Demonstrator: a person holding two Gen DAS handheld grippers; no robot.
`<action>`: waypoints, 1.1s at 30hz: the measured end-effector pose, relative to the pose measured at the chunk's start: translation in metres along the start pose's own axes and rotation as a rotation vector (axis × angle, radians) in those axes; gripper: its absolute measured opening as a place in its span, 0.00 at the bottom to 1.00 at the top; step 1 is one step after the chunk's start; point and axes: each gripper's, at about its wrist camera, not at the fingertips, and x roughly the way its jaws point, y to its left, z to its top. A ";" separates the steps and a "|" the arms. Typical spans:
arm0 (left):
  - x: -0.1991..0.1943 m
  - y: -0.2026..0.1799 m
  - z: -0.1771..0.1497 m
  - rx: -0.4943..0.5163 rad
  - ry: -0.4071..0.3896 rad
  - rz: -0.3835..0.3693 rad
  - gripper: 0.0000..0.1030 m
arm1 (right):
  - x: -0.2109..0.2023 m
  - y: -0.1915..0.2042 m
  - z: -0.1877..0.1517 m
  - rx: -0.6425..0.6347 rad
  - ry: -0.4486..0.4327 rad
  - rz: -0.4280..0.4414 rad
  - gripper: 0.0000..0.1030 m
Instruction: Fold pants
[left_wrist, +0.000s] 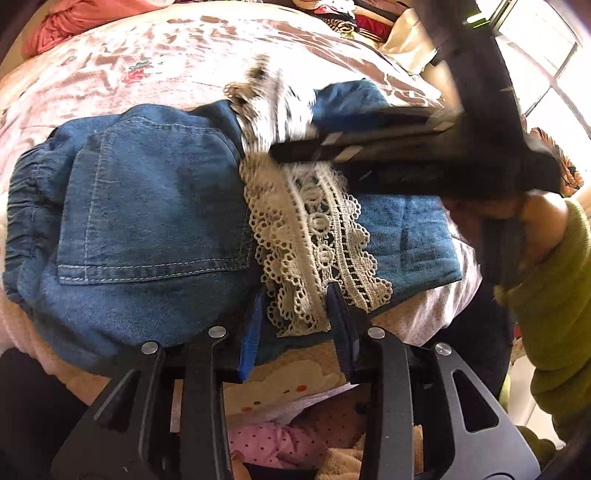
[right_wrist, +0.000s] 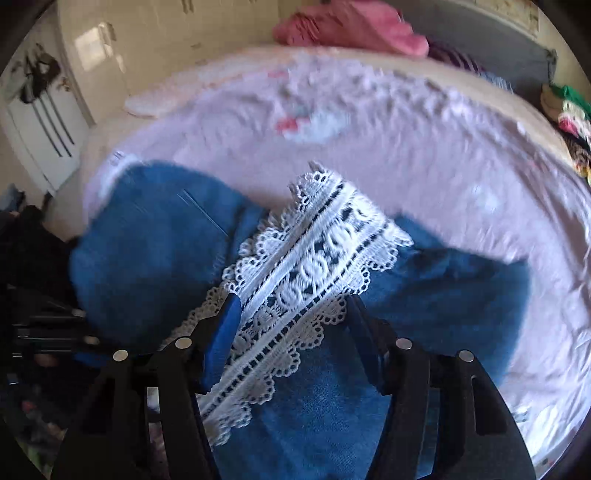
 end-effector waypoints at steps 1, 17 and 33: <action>-0.003 0.000 -0.001 0.000 -0.006 0.004 0.32 | 0.001 0.000 0.000 0.011 -0.007 0.004 0.58; -0.078 0.108 -0.031 -0.289 -0.151 0.133 0.69 | -0.020 0.072 0.088 -0.126 -0.080 0.181 0.74; -0.040 0.130 -0.025 -0.363 -0.176 0.024 0.55 | 0.097 0.128 0.122 -0.245 0.213 0.272 0.59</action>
